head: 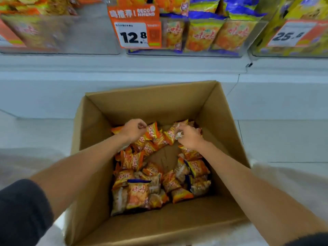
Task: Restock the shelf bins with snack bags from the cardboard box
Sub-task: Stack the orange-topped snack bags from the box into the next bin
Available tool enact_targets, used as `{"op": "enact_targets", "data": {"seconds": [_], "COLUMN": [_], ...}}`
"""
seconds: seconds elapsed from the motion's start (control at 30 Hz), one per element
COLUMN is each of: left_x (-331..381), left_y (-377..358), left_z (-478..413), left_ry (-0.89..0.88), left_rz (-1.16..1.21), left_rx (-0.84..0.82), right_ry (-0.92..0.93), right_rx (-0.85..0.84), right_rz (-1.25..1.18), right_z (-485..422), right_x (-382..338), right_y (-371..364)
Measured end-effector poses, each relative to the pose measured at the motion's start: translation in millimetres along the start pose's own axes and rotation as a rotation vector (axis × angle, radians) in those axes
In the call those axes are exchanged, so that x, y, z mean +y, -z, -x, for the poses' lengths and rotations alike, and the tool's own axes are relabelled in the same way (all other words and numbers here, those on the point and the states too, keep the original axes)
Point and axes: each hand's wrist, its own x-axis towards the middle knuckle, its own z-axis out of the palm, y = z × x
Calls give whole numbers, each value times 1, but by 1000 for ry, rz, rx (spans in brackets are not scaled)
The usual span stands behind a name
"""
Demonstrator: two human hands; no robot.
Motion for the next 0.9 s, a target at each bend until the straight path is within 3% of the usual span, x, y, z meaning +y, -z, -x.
{"op": "enact_targets", "data": {"seconds": [0.1, 0.17, 0.43, 0.57, 0.67, 0.8, 0.9], "left_x": [-34, -53, -46, -61, -68, -31, -11], "left_y": [-21, -28, -50, -47, -41, -34, -35], "left_z": [-13, -26, -63, -60, -62, -40, -24], "left_ry": [55, 12, -158, -236, -273, -151, -93], "left_rz": [-12, -146, -947, -1102, -877, -47, 251], "left_rx": [-13, -50, -250, -208, -223, -154, -2], "right_ry": [-41, -66, -89, -80, -79, -40, -43], "right_rx": [-125, -159, -110, -73, -74, -177, -140], "right_rz": [-78, -115, -151, -217, -303, -487, -621], "right_z": [-16, -22, -26, -20, -18, -9, -5], "right_x": [20, 25, 40, 32, 20, -3, -10], "right_y": [-24, -36, -47, -41, -37, -26, -23]}}
